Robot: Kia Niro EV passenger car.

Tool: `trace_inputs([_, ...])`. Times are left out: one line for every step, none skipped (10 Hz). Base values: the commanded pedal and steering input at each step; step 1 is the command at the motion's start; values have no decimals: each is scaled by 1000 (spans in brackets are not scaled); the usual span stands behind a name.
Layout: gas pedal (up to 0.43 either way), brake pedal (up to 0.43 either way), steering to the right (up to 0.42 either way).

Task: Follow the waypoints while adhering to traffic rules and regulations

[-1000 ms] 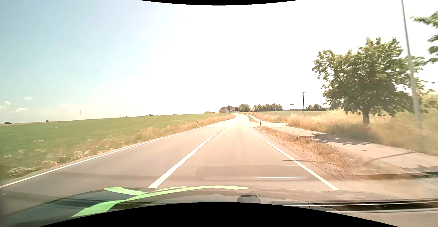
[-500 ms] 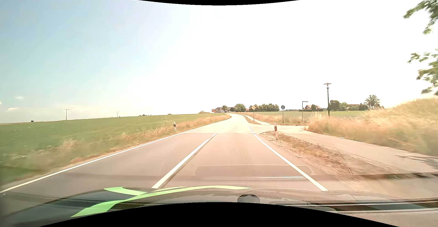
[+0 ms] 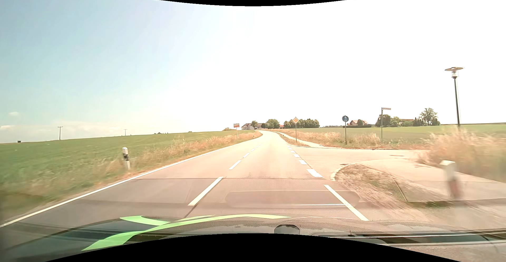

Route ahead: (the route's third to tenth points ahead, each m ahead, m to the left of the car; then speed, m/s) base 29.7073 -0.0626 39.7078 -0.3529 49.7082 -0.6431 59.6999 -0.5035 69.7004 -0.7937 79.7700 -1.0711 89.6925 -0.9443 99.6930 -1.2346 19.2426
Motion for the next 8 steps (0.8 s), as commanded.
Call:
trace_inputs([287, 0, 8])
trace_inputs([299, 0, 6])
trace_inputs([299, 0, 3])
trace_inputs([311, 0, 1])
trace_inputs([331, 0, 1])
trace_inputs([339, 0, 0])
trace_inputs([350, 0, 2])
trace_inputs([350, 0, 11])
